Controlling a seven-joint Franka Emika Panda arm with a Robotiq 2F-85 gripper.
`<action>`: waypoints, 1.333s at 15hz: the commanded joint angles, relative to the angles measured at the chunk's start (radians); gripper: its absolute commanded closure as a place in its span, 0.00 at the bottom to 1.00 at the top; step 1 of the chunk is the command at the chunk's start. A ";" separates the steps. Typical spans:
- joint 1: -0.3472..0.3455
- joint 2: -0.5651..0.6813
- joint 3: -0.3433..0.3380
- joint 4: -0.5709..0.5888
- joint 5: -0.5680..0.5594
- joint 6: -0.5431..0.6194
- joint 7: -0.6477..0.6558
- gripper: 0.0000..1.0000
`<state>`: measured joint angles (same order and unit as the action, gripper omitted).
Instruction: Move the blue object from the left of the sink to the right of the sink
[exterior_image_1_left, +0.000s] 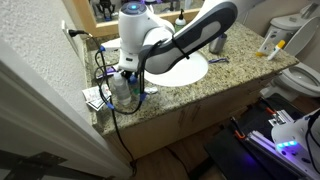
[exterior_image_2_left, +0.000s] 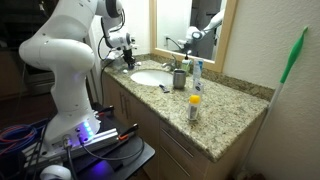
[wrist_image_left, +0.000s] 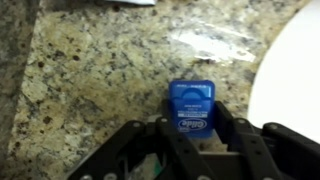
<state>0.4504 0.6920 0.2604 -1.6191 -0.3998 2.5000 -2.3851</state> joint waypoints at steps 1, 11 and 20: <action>-0.082 -0.217 0.049 -0.180 0.067 -0.132 -0.005 0.81; -0.226 -0.714 -0.024 -0.662 0.199 -0.197 0.287 0.81; -0.279 -0.842 -0.097 -0.775 0.222 -0.219 0.327 0.81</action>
<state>0.2260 -0.0123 0.2151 -2.2690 -0.1814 2.2761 -2.0869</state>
